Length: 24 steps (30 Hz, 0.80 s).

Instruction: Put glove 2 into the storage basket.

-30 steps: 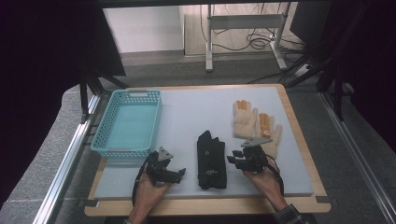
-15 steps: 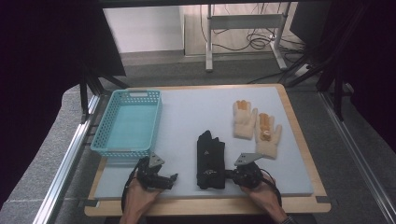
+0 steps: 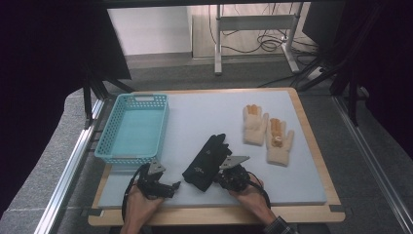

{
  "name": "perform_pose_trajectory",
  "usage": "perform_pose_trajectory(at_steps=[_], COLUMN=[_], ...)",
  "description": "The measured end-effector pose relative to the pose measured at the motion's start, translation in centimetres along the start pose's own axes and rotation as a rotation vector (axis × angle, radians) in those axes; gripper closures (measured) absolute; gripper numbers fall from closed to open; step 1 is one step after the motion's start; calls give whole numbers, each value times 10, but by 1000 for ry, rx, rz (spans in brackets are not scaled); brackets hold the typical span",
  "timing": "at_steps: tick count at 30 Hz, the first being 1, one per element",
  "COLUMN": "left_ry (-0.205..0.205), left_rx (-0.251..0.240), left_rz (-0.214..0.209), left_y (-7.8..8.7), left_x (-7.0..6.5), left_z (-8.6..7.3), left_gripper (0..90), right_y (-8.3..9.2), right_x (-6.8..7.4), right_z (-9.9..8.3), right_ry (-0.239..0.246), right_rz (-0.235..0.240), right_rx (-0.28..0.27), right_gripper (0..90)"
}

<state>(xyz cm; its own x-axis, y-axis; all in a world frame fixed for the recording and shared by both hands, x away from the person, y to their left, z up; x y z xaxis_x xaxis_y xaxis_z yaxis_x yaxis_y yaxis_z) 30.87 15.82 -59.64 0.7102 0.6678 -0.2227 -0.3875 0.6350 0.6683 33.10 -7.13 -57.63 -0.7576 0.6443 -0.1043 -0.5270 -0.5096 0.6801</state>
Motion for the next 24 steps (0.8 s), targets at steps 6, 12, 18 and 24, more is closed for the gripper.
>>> perform_pose_trajectory(at_steps=[6, 12, 18, 24], left_ry=[11, 13, 14, 13], left_rx=[-26, -28, -28, -27], left_rz=[3, 4, 5, 6], left_y=[-1, -1, -1, -1], left_x=[-1, -1, -1, -1], left_z=[-1, -1, -1, -1], left_gripper=[11, 13, 13, 13], right_y=[-6, 6, 25, 44], right_x=[2, -8, -40, -73], right_z=[4, -3, -14, -34], right_ry=[0, 29, -28, -82], right_rz=[-5, -46, -120, -185], right_rx=[-22, -17, -29, -24], right_gripper=[819, 752, 641, 499])
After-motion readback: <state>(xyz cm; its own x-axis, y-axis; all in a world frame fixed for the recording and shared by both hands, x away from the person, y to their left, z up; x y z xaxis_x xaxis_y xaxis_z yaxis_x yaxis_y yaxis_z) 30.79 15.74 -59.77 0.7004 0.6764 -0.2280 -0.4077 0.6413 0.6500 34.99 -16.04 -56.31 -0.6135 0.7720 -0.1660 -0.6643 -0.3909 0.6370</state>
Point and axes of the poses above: each handheld gripper's, and its own axes: y roughly backward along the jaws, z roughly out of its top, x roughly to its left, the point moved 6 cm from there along -y, roughly forward along the jaws, and after that the axes turned 15 degrees about -z, right-handed, at the moved point
